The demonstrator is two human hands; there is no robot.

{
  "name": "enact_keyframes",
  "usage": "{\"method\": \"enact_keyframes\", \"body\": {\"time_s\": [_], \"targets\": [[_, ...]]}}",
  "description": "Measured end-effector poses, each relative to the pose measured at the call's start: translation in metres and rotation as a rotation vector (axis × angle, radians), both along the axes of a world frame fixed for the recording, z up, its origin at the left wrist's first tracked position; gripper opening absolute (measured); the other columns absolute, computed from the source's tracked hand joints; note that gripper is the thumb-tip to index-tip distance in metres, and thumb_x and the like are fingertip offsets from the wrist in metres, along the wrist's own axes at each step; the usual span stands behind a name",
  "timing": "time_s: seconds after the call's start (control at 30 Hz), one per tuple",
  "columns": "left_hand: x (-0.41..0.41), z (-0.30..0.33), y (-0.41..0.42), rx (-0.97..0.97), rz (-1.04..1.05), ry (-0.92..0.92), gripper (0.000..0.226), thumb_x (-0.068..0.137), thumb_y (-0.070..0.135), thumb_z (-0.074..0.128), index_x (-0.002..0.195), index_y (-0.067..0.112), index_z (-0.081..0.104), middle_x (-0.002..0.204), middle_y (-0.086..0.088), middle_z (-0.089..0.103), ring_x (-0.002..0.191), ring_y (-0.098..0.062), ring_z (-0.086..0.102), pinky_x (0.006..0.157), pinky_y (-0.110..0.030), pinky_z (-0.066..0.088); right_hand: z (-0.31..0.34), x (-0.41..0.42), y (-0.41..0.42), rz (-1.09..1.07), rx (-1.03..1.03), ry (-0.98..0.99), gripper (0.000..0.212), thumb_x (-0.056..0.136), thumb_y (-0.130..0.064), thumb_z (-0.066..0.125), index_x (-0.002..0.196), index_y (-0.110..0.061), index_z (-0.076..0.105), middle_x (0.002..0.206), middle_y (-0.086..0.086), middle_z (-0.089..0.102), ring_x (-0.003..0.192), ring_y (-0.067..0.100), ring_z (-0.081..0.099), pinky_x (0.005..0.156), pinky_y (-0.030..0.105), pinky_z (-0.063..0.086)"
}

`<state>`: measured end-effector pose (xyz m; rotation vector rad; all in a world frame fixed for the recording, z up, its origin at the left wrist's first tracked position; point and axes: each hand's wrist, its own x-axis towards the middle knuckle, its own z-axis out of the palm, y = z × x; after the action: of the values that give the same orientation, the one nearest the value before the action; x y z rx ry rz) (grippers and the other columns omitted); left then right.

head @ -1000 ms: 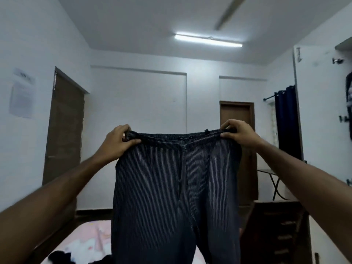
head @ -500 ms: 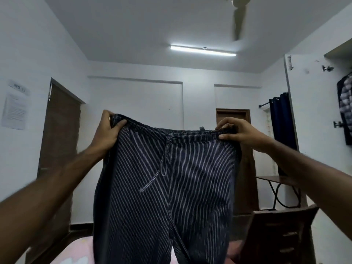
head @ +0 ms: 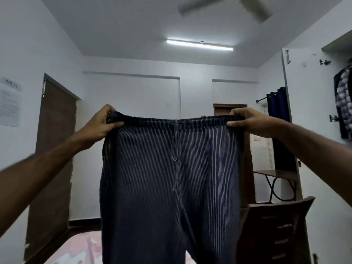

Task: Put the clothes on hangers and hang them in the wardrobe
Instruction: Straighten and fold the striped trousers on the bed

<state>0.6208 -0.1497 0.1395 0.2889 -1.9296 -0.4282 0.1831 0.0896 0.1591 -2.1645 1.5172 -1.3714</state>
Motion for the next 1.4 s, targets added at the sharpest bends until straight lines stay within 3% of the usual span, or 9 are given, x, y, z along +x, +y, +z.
{"method": "enact_keyframes", "body": {"time_s": [0.2,0.33,0.47,0.63,0.8,0.97,1.07,1.23,1.4], "targets": [[-0.012,-0.005,0.008,0.127,-0.121,0.179,0.034,0.095,0.002,0.061,0.125,0.011,0.047,0.109,-0.003,0.066,0.098,-0.011,0.065,0.08,-0.021,0.057,-0.002,0.002,0.004,0.045,-0.168,-0.334,0.057,0.059,-0.015,0.092,0.11,-0.017,0.067,0.124,0.016,0.064,0.108,0.028,0.068,0.08,0.03,0.06],[-0.022,-0.005,0.025,0.196,-0.246,0.451,0.019,0.094,0.004,0.06,0.096,0.02,0.072,0.085,0.01,0.076,0.077,-0.004,0.07,0.071,-0.018,0.057,-0.012,0.01,0.001,0.287,-0.314,-0.551,0.072,0.051,-0.023,0.101,0.113,-0.007,0.069,0.111,0.013,0.072,0.1,0.024,0.072,0.083,0.03,0.06],[-0.036,-0.007,0.033,0.286,-0.399,0.562,0.022,0.099,0.018,0.055,0.091,0.021,0.075,0.087,0.004,0.076,0.079,-0.01,0.071,0.074,-0.025,0.06,-0.021,0.027,-0.009,0.363,-0.416,-0.663,0.028,0.089,-0.017,0.072,0.114,-0.007,0.065,0.102,0.008,0.075,0.089,0.019,0.074,0.076,0.031,0.062],[-0.026,0.001,0.026,0.295,-0.435,0.49,0.026,0.1,0.021,0.051,0.093,0.019,0.076,0.088,0.001,0.076,0.077,-0.012,0.072,0.07,-0.024,0.06,-0.014,0.028,-0.004,0.462,-0.299,-0.627,0.022,0.095,-0.017,0.053,0.111,-0.012,0.067,0.103,0.01,0.073,0.085,0.02,0.072,0.07,0.031,0.062],[-0.05,-0.007,-0.004,0.435,-0.044,0.322,0.011,0.098,0.016,0.062,0.092,0.011,0.07,0.099,-0.014,0.072,0.079,-0.024,0.067,0.079,-0.036,0.057,-0.024,0.004,-0.044,-0.028,-0.086,-0.534,0.054,0.078,-0.025,0.084,0.124,-0.002,0.066,0.125,0.023,0.068,0.102,0.029,0.07,0.097,0.041,0.055],[-0.087,0.014,-0.009,0.467,0.136,0.34,0.024,0.084,0.027,0.073,0.071,0.009,0.063,0.085,-0.012,0.069,0.086,-0.028,0.066,0.082,-0.04,0.054,-0.008,0.024,-0.067,-0.411,-0.207,-0.538,0.024,0.091,-0.01,0.074,0.105,0.009,0.07,0.092,0.014,0.069,0.077,0.024,0.064,0.064,0.024,0.054],[-0.111,0.025,0.021,0.318,0.255,0.321,0.028,0.089,0.032,0.069,0.078,0.01,0.057,0.078,-0.003,0.059,0.078,-0.023,0.056,0.061,-0.031,0.041,0.011,0.053,-0.069,-0.373,-0.205,-0.574,0.028,0.092,-0.009,0.072,0.111,0.01,0.068,0.097,0.015,0.069,0.08,0.023,0.066,0.064,0.028,0.056],[-0.147,0.029,0.072,0.129,0.264,0.28,0.028,0.091,0.034,0.068,0.1,0.011,0.054,0.096,0.0,0.058,0.084,-0.015,0.052,0.066,-0.023,0.036,0.02,0.116,-0.071,-0.226,-0.189,-0.547,0.011,0.1,-0.01,0.061,0.103,-0.001,0.067,0.089,0.013,0.067,0.07,0.022,0.065,0.05,0.025,0.052],[-0.159,0.025,0.104,-0.029,0.202,0.164,0.034,0.095,0.048,0.059,0.102,0.015,0.059,0.097,0.0,0.066,0.087,-0.016,0.063,0.071,-0.031,0.05,0.023,0.158,-0.071,-0.116,-0.211,-0.425,0.026,0.102,-0.022,0.056,0.109,-0.001,0.069,0.097,0.013,0.073,0.082,0.023,0.073,0.068,0.034,0.061]]}}
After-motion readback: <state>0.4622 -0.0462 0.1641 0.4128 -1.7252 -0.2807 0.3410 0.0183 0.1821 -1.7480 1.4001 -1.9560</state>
